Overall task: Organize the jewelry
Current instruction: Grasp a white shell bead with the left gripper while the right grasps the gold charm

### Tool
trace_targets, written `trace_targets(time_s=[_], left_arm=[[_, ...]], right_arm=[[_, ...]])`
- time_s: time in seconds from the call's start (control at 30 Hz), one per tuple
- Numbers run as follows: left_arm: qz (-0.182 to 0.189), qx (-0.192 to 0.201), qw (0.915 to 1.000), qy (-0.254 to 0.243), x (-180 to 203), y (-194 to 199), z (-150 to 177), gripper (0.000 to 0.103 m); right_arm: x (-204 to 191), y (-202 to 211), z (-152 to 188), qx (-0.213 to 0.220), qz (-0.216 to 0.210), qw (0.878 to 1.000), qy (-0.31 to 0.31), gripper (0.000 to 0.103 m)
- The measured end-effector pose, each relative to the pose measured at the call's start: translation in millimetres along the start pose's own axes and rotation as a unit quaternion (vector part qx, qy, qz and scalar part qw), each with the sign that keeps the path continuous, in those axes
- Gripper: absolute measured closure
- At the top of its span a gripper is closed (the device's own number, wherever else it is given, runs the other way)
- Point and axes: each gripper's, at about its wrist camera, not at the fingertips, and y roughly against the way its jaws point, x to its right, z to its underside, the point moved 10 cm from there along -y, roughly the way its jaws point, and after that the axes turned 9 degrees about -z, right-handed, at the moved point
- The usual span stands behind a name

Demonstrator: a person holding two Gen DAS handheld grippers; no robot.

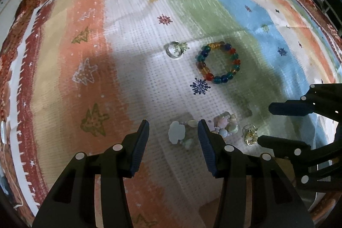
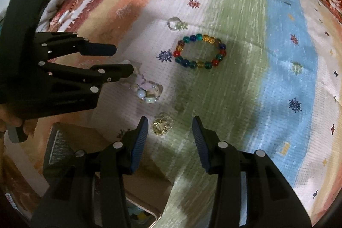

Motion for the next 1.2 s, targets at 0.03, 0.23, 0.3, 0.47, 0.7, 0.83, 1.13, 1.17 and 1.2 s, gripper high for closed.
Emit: trace_targets(time_s=[0.03,0.23,0.3,0.47,0.7,0.83,1.13,1.17,1.2], left_arm=[[-0.001,-0.002,1.0000,-0.001,0,-2,0,0.056],[0.001,-0.009,1.0000,-0.002,3,-9,-1,0.056],[0.001,-0.009,1.0000,-0.002,3,-9,-1,0.056],[0.002,-0.010,0.9999,0.000,3,-10,0,0.056],[0.000,-0.011,0.9999,-0.013,7,-11,2,0.076],[0.000,-0.011,0.9999,-0.012,5,-12,2,0.087],[0.025,0.005,0.9996,0.009,1,5,-3,0.087],[0.027,0.009,0.9995,0.012,1,8,-4,0.087],[0.029,0.011,0.9994,0.014,0,11,-6,0.087]], right_arm=[[0,-1,0,-0.002,0.000,1.000,0.001,0.060],[3,-12,2,-0.021,0.000,1.000,0.000,0.065],[6,-15,2,-0.025,0.000,1.000,-0.002,0.066],[11,-18,-1,-0.029,0.001,1.000,-0.007,0.071],[11,-22,-4,-0.030,0.008,1.000,-0.004,0.086],[12,-20,-4,-0.027,0.007,1.000,-0.003,0.087],[12,3,-9,0.004,0.001,1.000,-0.005,0.090],[12,6,-10,0.010,0.002,1.000,-0.006,0.090],[12,8,-11,0.014,0.003,1.000,-0.006,0.090]])
